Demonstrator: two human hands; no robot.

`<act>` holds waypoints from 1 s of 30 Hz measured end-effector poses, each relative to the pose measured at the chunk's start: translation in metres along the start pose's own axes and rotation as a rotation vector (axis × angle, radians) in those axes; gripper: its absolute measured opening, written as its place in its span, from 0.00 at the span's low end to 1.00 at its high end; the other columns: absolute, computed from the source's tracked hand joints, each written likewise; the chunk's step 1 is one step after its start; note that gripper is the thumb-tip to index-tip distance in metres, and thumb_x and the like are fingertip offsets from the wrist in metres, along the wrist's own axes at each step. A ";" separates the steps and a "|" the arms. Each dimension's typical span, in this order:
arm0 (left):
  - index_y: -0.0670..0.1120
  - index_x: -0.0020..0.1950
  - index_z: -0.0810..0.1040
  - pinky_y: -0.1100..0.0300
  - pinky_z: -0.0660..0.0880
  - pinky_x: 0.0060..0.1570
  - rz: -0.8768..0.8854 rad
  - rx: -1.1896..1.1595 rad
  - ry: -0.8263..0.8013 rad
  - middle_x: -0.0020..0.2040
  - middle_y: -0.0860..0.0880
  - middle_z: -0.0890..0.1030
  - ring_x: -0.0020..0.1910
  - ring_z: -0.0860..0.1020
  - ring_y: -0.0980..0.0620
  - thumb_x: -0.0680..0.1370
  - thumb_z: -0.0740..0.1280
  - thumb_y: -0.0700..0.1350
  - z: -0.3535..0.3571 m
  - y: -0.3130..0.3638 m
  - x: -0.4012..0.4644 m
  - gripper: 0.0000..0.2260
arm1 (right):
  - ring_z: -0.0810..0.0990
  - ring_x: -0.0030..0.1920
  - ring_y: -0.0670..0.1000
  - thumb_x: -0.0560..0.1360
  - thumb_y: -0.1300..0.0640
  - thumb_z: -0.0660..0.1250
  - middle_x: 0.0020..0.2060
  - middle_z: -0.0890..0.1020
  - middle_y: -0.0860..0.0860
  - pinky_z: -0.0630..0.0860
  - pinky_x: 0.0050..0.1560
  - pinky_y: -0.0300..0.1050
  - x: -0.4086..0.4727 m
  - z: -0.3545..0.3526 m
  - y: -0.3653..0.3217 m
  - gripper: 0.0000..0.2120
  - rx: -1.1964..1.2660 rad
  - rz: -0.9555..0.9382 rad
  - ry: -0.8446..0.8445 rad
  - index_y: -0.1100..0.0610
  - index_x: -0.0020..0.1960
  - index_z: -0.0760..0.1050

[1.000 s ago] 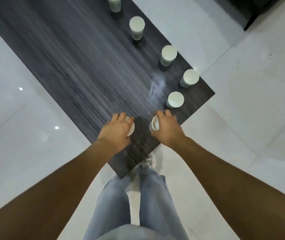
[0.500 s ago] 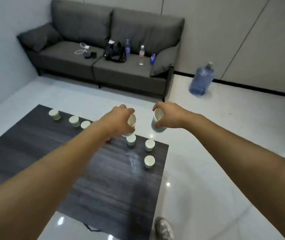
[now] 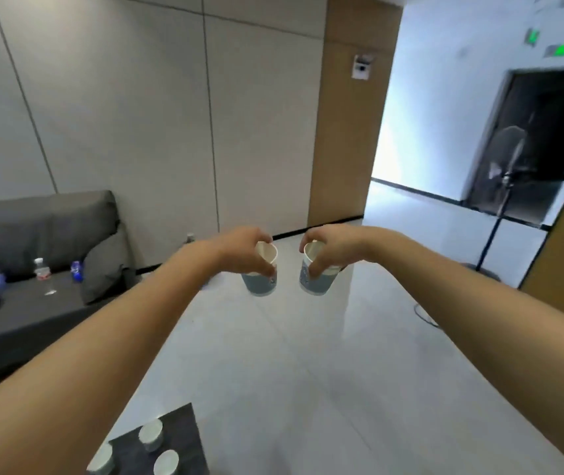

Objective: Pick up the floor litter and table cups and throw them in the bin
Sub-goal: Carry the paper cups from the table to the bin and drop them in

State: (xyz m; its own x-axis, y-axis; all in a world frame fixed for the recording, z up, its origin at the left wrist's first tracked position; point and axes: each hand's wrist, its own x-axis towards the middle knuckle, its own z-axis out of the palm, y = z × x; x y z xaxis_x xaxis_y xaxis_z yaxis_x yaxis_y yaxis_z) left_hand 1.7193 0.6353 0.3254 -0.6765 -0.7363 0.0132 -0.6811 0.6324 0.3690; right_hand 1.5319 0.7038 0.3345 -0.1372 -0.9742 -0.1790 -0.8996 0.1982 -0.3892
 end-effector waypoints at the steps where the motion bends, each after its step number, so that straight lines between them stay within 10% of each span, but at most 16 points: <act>1: 0.50 0.66 0.73 0.58 0.69 0.50 0.058 0.001 -0.019 0.58 0.49 0.77 0.52 0.73 0.51 0.71 0.74 0.50 0.003 0.023 0.004 0.24 | 0.76 0.53 0.55 0.69 0.55 0.75 0.55 0.74 0.51 0.82 0.49 0.49 -0.022 -0.009 0.016 0.24 0.008 0.047 0.015 0.50 0.62 0.72; 8: 0.49 0.70 0.71 0.59 0.73 0.51 0.420 0.014 -0.104 0.64 0.50 0.75 0.57 0.74 0.49 0.72 0.73 0.53 0.050 0.196 -0.027 0.28 | 0.76 0.50 0.53 0.70 0.53 0.74 0.57 0.74 0.50 0.77 0.35 0.39 -0.215 -0.030 0.115 0.24 0.036 0.346 0.145 0.47 0.63 0.71; 30: 0.50 0.66 0.74 0.56 0.73 0.55 1.328 0.083 -0.556 0.61 0.52 0.76 0.56 0.74 0.50 0.71 0.72 0.54 0.267 0.651 -0.318 0.25 | 0.77 0.57 0.56 0.70 0.56 0.74 0.57 0.75 0.52 0.81 0.48 0.48 -0.810 0.071 0.233 0.21 0.328 1.175 0.472 0.52 0.60 0.72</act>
State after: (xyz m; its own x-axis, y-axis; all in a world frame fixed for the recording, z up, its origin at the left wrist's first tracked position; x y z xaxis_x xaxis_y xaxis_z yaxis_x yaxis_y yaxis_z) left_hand 1.4163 1.3451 0.3133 -0.8176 0.5719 -0.0665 0.5262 0.7891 0.3169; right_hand 1.4627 1.5465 0.3243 -0.9579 -0.1330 -0.2544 -0.0108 0.9023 -0.4310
